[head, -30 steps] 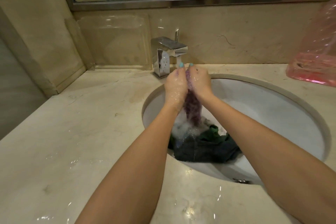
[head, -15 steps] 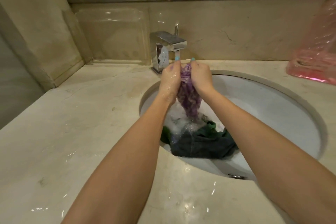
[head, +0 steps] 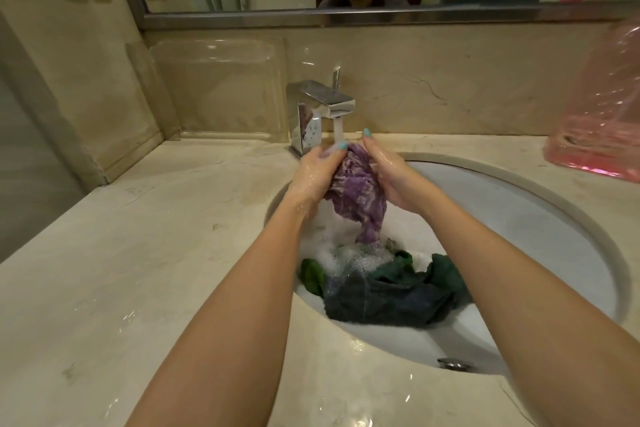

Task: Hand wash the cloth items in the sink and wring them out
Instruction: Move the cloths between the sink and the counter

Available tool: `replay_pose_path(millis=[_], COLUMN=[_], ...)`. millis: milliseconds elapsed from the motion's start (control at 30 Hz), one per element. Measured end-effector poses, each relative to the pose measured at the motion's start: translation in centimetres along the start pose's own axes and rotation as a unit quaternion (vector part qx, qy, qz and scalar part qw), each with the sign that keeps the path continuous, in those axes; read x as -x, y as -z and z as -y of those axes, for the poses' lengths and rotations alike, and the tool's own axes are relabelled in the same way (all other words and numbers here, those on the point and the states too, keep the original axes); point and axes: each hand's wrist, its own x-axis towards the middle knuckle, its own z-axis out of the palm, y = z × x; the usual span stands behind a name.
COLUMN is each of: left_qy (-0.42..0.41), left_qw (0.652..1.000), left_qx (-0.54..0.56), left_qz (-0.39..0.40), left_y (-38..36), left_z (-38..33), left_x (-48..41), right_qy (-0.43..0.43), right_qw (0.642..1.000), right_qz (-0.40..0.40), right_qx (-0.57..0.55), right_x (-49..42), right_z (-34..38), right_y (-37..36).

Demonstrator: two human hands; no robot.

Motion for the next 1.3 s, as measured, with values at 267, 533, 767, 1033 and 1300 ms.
replay_pose_path(millis=[267, 533, 767, 1033, 1300], left_qy=[-0.064, 0.001, -0.058, -0.077, -0.001], left_qw=[0.989, 0.999, 0.996, 0.985, 0.994], left_qx=[0.08, -0.002, -0.016, -0.13, -0.066], left_qz=[-0.104, -0.037, -0.064, -0.084, -0.088], left_y=[1.3, 0.1, -2.5, -4.4, -1.9], left_z=[0.1, -0.3, -0.8, -1.7, -1.0], left_x=[-0.5, -0.1, 0.9, 2.0, 1.4], right_qy=[-0.126, 0.04, 0.051, 0.029, 0.119], right_qw=[0.968, 0.991, 0.964, 0.946, 0.937], right_qz=[0.101, -0.079, -0.187, -0.306, -0.239], right_qx=[0.191, -0.097, 0.179, 0.1, 0.224], right_x=[1.4, 0.5, 0.0, -0.3, 0.0], right_z=[-0.5, 0.9, -0.2, 0.6, 0.9], right_y=[4.1, 1.9, -3.8, -2.7, -4.4])
